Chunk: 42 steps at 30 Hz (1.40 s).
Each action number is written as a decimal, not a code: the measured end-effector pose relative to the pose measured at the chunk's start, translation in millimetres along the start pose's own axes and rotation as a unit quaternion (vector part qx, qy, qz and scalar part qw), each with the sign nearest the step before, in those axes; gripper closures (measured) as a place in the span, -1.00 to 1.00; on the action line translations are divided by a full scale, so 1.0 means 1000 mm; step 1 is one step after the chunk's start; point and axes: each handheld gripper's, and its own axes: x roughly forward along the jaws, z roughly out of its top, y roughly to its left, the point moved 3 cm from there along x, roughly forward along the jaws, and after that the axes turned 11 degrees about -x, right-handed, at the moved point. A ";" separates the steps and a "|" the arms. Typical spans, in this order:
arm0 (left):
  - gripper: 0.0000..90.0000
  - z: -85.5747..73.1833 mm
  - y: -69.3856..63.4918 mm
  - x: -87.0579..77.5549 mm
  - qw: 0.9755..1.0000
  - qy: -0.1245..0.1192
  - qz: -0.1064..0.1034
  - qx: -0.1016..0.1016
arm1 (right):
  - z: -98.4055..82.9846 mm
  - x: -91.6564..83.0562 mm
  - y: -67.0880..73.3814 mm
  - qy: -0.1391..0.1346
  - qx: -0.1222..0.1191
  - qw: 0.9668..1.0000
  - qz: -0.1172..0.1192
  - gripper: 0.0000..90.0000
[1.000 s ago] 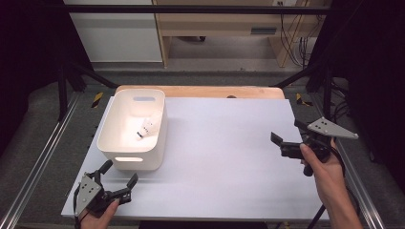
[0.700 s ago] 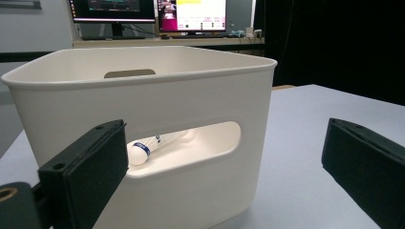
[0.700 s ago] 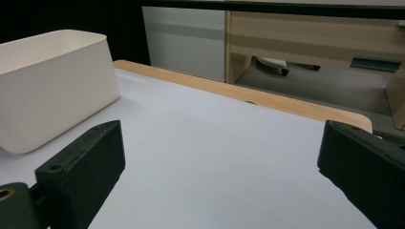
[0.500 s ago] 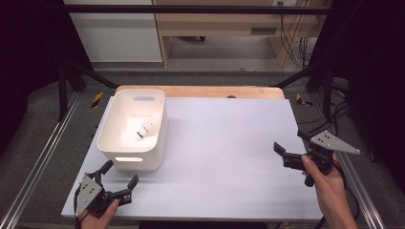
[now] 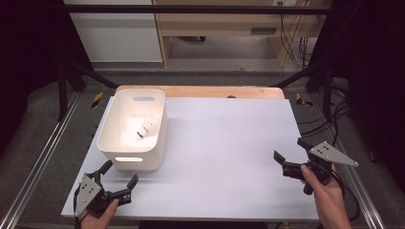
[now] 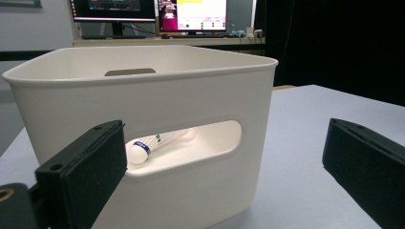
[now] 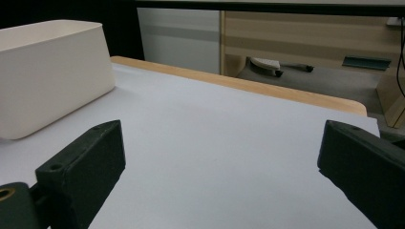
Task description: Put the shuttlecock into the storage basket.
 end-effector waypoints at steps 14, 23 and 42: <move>-0.97 0.000 0.000 0.000 1.000 0.000 0.000 0.000 | -0.022 -0.002 0.012 -0.008 -0.005 1.000 0.002 -0.94; -0.97 0.000 0.000 -0.001 1.000 0.001 -0.001 0.001 | -0.033 -0.001 0.021 -0.027 -0.018 0.999 0.011 -0.94; -0.97 0.000 -0.001 -0.001 1.000 0.002 -0.004 0.001 | -0.054 0.012 0.029 -0.053 -0.029 0.998 0.021 -0.94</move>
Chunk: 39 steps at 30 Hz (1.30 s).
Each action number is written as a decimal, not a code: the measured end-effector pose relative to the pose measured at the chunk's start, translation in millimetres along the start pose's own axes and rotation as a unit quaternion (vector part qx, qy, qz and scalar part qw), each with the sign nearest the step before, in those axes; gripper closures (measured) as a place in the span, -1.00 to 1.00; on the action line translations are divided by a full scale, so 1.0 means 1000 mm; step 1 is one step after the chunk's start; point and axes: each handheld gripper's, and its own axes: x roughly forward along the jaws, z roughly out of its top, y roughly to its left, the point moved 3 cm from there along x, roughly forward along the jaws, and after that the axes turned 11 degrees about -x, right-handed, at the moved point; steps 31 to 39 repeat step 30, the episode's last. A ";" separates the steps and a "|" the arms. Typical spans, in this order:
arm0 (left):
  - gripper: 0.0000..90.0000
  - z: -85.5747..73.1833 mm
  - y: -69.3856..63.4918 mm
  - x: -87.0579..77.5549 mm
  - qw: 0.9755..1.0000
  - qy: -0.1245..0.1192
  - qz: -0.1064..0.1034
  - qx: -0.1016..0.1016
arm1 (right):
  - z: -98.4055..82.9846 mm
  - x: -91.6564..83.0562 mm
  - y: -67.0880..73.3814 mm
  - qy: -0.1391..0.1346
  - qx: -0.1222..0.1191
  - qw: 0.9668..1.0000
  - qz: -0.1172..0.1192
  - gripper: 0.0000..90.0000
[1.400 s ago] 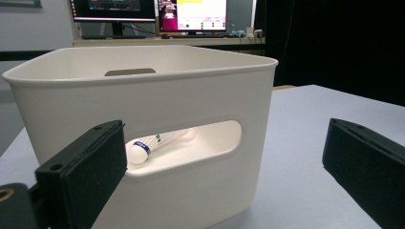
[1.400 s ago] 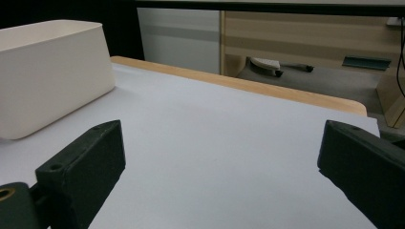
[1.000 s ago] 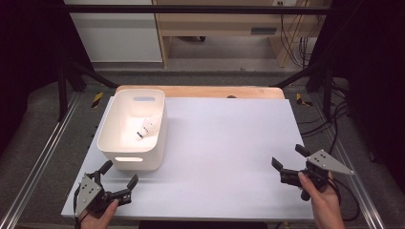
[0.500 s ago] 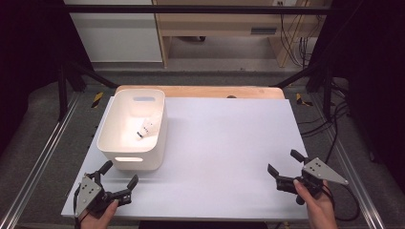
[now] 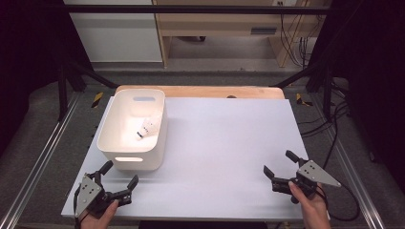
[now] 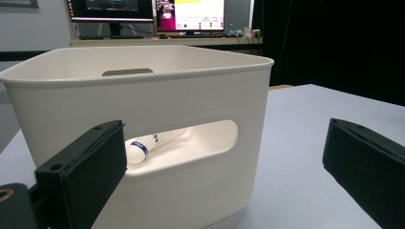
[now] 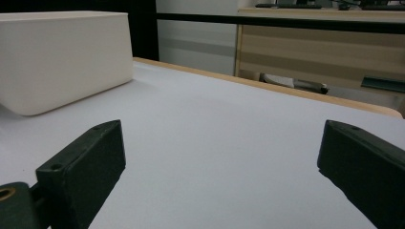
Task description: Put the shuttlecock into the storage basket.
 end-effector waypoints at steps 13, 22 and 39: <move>-0.97 0.000 0.001 0.000 1.000 0.000 0.001 -0.004 | -0.005 0.015 0.009 -0.005 -0.007 1.000 0.021 -0.94; -0.98 -0.001 0.001 0.000 1.000 0.001 -0.006 -0.007 | -0.001 0.024 0.009 -0.020 -0.012 0.999 0.023 -0.94; -0.98 -0.002 -0.004 0.000 1.000 -0.001 -0.009 -0.003 | -0.002 0.032 0.014 -0.026 -0.019 0.999 0.027 -0.94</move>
